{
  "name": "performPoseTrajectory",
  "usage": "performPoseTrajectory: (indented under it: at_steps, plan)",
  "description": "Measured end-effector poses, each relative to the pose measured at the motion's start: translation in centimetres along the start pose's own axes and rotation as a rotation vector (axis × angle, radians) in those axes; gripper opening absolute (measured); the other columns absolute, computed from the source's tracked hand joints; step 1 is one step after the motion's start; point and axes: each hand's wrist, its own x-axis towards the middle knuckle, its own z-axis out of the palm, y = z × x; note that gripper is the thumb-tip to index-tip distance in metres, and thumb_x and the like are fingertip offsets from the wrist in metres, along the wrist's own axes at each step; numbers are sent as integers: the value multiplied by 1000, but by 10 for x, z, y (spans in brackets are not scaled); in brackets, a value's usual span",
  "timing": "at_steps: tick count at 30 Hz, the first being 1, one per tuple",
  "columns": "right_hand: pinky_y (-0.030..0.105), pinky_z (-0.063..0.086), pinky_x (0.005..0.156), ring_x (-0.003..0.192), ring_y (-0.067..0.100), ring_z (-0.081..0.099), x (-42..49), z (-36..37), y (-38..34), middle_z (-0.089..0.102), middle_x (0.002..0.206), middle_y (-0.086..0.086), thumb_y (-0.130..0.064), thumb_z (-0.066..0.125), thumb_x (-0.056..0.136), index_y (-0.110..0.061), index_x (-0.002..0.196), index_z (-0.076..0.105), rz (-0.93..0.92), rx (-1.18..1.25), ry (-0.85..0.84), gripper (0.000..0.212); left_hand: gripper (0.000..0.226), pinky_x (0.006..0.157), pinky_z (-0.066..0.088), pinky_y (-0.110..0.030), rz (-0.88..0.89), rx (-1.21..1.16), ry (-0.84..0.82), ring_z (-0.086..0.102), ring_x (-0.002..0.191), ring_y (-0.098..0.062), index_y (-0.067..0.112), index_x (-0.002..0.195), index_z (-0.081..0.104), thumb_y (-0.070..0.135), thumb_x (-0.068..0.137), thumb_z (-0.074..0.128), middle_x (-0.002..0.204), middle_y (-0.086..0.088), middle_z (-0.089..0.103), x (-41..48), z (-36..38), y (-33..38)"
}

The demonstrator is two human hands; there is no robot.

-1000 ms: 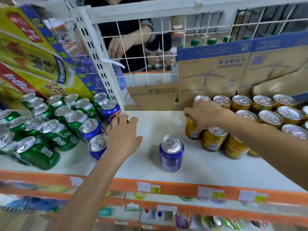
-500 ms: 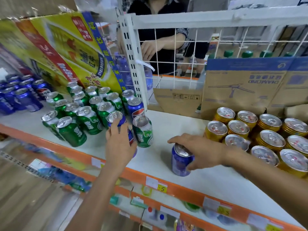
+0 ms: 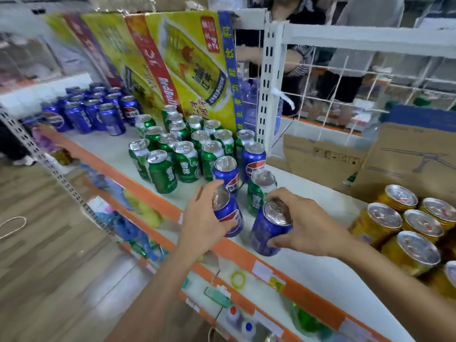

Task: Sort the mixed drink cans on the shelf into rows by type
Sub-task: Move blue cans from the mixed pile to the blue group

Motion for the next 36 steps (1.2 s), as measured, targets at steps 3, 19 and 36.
performPoseTrajectory:
  at_steps: [3,19,36]
  plan:
    - [13,42,83,93,0,54,24,8,-36,53,102,-30,-28,89,53,-38,114,49,-34,75,117,74,76,79,39,-7,36,-75,32,51,97,-4,37,123,49,22,59,86,115,11,48,3,-34,-15]
    - [34,48,92,103,3,58,237,134,-240,58,107,-26,-22,91,50,-38,115,50,-122,433,223,79,79,79,37,0,-7,-66,174,53,96,4,41,121,50,27,53,88,110,19,58,76,-268,-212]
    - [26,39,92,113,12,52,487,215,-264,55,123,-9,-8,83,61,-24,129,47,81,463,370,79,75,79,36,-18,-135,113,102,54,108,-16,29,129,47,26,64,85,124,6,54,272,-310,-350]
